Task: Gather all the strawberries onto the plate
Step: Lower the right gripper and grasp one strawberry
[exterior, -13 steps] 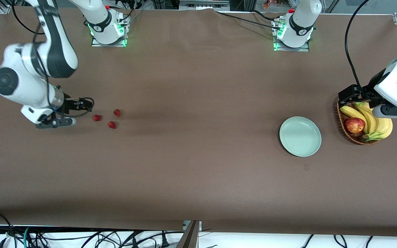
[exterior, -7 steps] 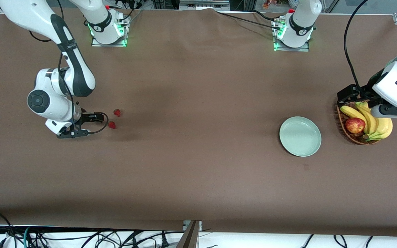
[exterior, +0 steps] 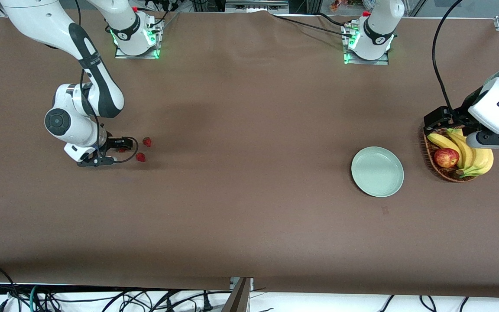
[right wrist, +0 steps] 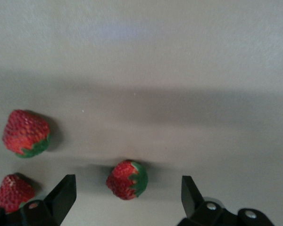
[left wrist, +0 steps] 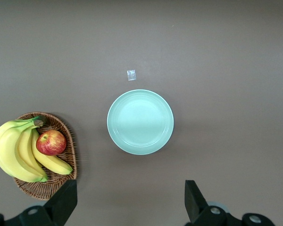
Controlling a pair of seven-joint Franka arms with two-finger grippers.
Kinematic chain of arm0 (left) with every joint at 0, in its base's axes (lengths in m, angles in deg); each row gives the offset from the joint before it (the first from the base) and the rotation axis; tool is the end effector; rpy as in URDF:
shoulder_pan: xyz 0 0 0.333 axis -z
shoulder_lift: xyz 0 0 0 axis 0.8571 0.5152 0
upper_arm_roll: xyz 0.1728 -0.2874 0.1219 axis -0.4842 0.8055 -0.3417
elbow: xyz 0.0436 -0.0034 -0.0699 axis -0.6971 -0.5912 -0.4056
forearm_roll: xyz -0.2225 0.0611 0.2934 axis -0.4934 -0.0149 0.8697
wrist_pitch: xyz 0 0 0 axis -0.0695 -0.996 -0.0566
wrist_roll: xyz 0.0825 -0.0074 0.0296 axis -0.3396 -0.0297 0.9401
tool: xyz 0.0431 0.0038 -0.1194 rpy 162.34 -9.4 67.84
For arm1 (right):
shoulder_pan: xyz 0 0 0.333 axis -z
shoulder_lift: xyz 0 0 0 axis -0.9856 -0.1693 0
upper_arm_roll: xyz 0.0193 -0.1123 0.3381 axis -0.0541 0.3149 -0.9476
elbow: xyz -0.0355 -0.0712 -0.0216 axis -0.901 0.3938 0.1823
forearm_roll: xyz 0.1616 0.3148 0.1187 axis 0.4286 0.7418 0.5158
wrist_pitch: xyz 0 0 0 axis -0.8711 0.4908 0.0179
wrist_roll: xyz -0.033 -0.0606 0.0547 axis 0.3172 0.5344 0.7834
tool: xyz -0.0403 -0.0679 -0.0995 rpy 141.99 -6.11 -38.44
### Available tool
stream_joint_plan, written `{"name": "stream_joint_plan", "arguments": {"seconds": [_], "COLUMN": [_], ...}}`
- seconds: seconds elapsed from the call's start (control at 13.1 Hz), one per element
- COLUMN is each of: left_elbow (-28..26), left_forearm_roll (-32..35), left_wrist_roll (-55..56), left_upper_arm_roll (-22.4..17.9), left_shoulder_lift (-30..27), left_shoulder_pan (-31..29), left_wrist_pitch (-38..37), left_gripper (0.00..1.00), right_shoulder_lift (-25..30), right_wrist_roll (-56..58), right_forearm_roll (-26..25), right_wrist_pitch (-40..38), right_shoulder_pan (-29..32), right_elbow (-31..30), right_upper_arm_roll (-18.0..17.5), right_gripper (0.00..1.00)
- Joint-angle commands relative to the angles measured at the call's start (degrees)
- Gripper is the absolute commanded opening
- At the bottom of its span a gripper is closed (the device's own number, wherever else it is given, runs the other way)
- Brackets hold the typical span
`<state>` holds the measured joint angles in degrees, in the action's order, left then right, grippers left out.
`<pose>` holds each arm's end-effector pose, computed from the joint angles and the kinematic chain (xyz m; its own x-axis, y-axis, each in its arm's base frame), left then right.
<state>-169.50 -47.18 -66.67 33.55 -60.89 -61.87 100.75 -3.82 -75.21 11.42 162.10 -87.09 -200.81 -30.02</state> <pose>0.5880 -0.0419 0.6090 0.9995 -0.0140 -0.0269 -0.0142 -0.9999 -0.0060 0.5383 0.0194 0.2227 0.9865 0.0903 -0.1366 0.0940 -0.9953 0.0210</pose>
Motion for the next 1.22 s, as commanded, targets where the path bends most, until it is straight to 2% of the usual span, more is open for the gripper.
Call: {"name": "stream_joint_plan", "arguments": {"seconds": [0.0, 0.23, 0.38, 0.61, 0.76, 0.84, 0.99, 1.15], "left_elbow": [0.12, 0.12, 0.12, -0.06, -0.23, -0.23, -0.15, 0.03], "left_forearm_roll": [1.30, 1.30, 1.30, 1.22, 1.30, 1.22, 1.30, 1.22], "left_wrist_roll": [-0.05, -0.05, -0.05, -0.05, -0.05, -0.05, 0.13, 0.22], "left_upper_arm_roll": [0.28, 0.28, 0.28, 0.28, 0.28, 0.28, 0.20, 0.28], "left_shoulder_lift": [-0.25, -0.25, -0.25, -0.25, -0.25, -0.25, -0.16, -0.25], "left_shoulder_pan": [-0.02, -0.02, -0.02, -0.02, -0.02, -0.10, -0.10, -0.10], "left_wrist_pitch": [0.22, 0.22, 0.22, 0.13, 0.13, 0.13, 0.22, 0.22], "left_gripper": [1.00, 1.00, 1.00, 1.00, 1.00, 1.00, 1.00, 1.00], "right_shoulder_lift": [1.80, 1.36, 0.40, -0.93, -0.49, -0.31, 0.13, 1.00], "right_wrist_roll": [0.49, 0.50, 0.58, 0.84, 0.85, 0.85, 0.76, 0.32], "right_forearm_roll": [-0.24, -0.24, -0.24, -0.24, -0.24, -0.16, -0.07, 0.37], "right_wrist_pitch": [1.52, 1.87, 3.54, 5.04, 4.60, 4.34, 2.24, -7.20], "right_shoulder_pan": [0.68, 0.68, 0.77, 1.39, 1.47, 1.47, 1.47, 1.13], "right_elbow": [-2.58, -2.49, -2.49, -2.23, -2.14, -1.88, -0.48, 5.20], "right_upper_arm_roll": [-0.20, -0.20, -0.20, -0.20, -0.28, -0.37, -0.55, -0.81], "right_gripper": [0.84, 0.65, 0.62, 0.50, 0.34, 0.29, 0.28, 0.28]}}
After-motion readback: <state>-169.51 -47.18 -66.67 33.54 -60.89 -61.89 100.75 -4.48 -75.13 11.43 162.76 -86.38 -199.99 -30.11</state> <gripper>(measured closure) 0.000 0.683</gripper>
